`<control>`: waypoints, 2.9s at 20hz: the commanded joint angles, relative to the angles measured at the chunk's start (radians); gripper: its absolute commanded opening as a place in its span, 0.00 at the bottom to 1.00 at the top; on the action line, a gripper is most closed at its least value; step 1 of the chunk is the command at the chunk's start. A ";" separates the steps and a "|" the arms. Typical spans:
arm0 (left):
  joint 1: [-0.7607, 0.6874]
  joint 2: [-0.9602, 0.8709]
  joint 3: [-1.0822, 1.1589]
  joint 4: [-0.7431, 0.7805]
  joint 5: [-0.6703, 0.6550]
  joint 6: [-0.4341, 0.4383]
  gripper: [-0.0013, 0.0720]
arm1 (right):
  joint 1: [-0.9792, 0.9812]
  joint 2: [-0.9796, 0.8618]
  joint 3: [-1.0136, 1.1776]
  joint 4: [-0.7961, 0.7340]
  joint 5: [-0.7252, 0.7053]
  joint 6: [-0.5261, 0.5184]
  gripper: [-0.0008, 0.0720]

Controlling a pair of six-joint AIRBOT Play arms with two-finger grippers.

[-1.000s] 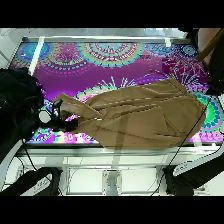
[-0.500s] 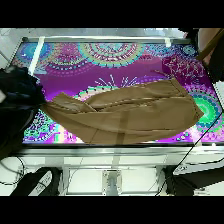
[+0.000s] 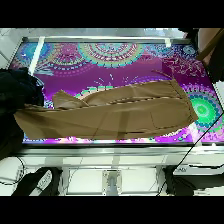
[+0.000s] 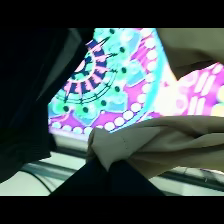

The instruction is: Fold the clothes and pants, and hang the long-sleeved shirts on hangers.

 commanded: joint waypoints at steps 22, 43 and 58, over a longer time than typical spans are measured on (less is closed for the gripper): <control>0.983 0.101 -0.530 -0.362 0.338 0.061 0.97 | -0.154 0.325 -0.630 0.030 -0.156 -0.160 0.31; 0.769 -0.223 -0.775 -0.930 0.591 0.334 0.80 | -0.154 0.336 -0.638 0.132 -0.143 -0.175 0.31; 0.752 -0.157 -0.766 -0.939 0.586 0.323 0.03 | -0.253 0.362 -1.238 0.185 -0.533 -0.219 0.63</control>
